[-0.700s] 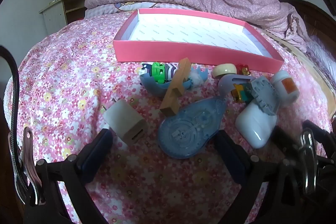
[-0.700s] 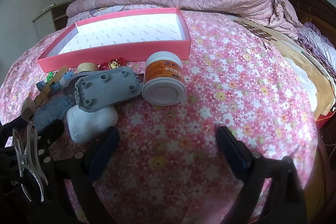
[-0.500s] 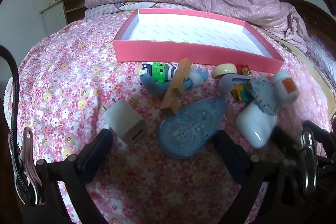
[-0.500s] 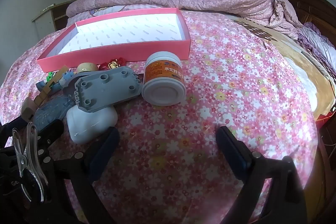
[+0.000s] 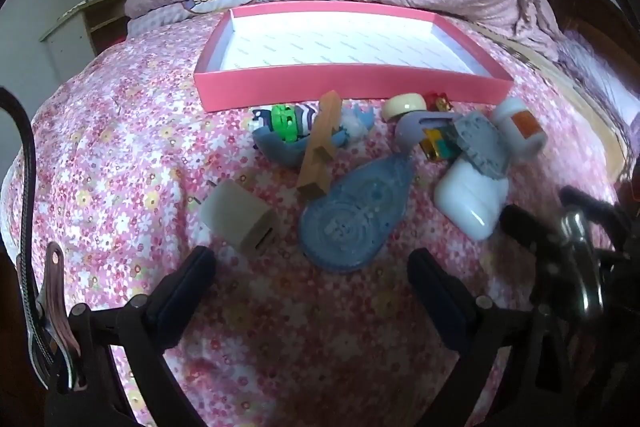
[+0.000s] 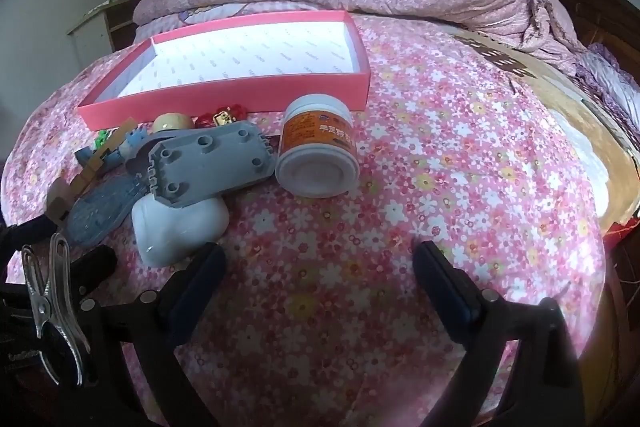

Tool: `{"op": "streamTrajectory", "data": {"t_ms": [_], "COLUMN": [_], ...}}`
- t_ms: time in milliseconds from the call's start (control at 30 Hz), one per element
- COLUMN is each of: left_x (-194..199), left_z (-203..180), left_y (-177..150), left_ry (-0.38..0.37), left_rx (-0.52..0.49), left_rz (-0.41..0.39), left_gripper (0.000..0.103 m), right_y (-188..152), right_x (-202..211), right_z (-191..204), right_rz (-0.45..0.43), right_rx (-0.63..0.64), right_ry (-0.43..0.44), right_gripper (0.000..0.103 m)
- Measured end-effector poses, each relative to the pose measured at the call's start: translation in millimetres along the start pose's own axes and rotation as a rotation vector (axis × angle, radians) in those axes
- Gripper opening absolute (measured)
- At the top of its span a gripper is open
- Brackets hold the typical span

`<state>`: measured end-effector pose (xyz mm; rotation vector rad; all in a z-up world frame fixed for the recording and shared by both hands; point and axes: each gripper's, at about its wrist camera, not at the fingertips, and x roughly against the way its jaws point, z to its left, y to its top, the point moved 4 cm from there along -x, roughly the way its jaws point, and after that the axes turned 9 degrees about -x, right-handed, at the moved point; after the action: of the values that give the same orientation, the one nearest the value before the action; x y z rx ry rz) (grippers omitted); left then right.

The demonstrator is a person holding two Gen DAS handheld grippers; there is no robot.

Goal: Organize rigid objects
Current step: 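Move the left gripper toward the white cube charger, then grasp the white cube charger with the left gripper while the right grasps the orange-labelled jar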

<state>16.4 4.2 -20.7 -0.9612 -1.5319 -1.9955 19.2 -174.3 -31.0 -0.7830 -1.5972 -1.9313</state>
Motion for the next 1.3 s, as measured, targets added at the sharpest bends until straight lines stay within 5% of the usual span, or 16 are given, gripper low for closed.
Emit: {"op": "streamTrajectory", "data": {"t_ms": [567, 900, 1300], "left_x": [34.2, 27.5, 10.8], "left_z": [46.8, 40.8, 43.5], "left_y": [-9.2, 2.8, 14.2], "left_ry": [0.02, 0.035, -0.006], "left_rx": [0.042, -0.006, 0.017], "left_rz": [-0.029, -0.057, -0.097], "left_gripper": [0.099, 0.076, 0.071], "right_y": [-11.8, -10.2, 17.9], "right_x": [18.7, 22.9, 21.8], "right_z": [-8.5, -13.3, -10.4], "right_rz": [0.068, 0.079, 0.078], "right_rx": [0.026, 0.045, 0.061], "right_ry": [0.125, 0.152, 0.17], "right_gripper": [0.095, 0.085, 0.072]}}
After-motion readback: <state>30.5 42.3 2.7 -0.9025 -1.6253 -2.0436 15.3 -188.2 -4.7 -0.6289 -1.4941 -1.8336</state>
